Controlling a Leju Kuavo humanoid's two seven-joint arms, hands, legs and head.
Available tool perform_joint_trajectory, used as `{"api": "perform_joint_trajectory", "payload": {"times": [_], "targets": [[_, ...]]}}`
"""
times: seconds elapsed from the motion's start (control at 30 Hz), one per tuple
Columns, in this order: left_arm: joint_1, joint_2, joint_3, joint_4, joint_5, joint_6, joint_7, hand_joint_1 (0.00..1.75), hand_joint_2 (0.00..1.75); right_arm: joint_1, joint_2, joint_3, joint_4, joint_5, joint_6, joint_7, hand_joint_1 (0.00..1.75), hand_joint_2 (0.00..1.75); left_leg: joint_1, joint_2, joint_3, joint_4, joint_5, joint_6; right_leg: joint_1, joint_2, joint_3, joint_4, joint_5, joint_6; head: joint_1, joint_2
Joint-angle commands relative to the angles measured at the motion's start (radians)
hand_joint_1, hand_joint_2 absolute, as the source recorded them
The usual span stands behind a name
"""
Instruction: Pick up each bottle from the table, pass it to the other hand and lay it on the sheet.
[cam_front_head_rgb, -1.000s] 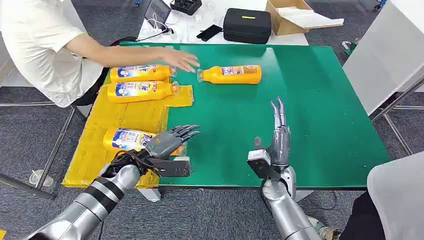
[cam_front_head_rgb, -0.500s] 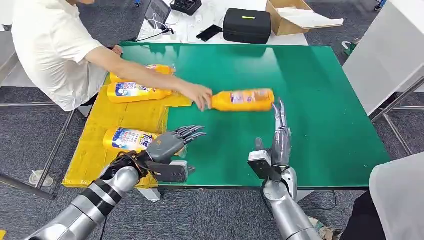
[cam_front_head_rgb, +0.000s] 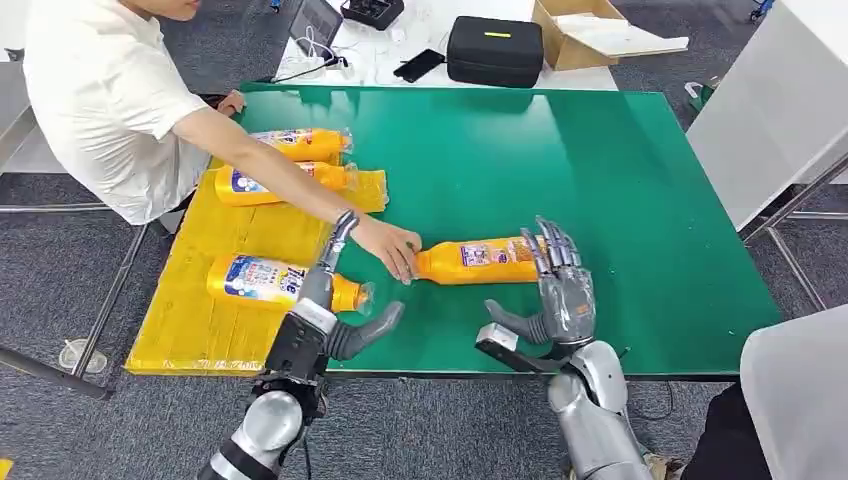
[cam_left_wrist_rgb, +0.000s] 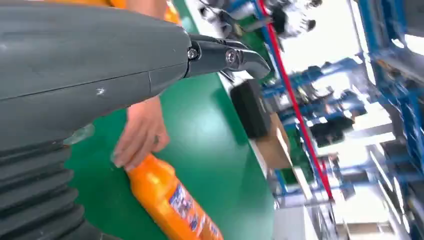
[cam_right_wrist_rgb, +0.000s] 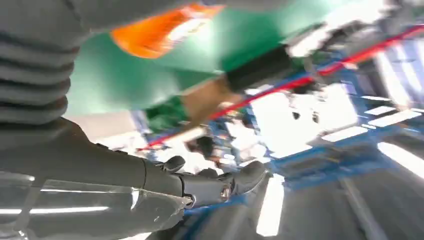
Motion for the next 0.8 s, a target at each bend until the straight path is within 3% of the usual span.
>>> {"api": "perform_joint_trajectory", "payload": {"times": [0.03, 0.27, 0.8], "targets": [[-0.001, -0.048, 0.081, 0.101, -0.042, 0.189, 0.058, 0.0, 1.75, -0.069, -0.064, -0.03, 0.154, 0.219, -0.002, 0.168, 0.0, 1.75, 0.0, 0.002, 0.008, -0.001, -0.002, 0.001, 0.001, 0.0, 0.008, -0.001, -0.002, -0.003, 0.0, 0.0], [0.001, -0.071, 0.089, 0.133, 0.01, 0.19, 0.065, 0.0, 1.75, -0.159, -0.142, 0.107, 0.374, 0.222, 0.007, 0.317, 0.0, 1.75, 0.0, 0.003, 0.007, -0.001, -0.001, 0.001, 0.001, 0.001, 0.006, -0.002, -0.001, -0.001, 0.0, 0.0], [-0.02, -0.085, 0.069, 0.162, 0.03, 0.193, 0.06, 0.0, 1.75, -0.23, -0.137, 0.212, 0.436, 0.212, -0.002, 0.356, 0.0, 1.75, 0.0, 0.002, 0.003, 0.0, -0.001, 0.001, 0.0, 0.0, 0.003, 0.0, 0.0, -0.001, 0.0, 0.0]]}}
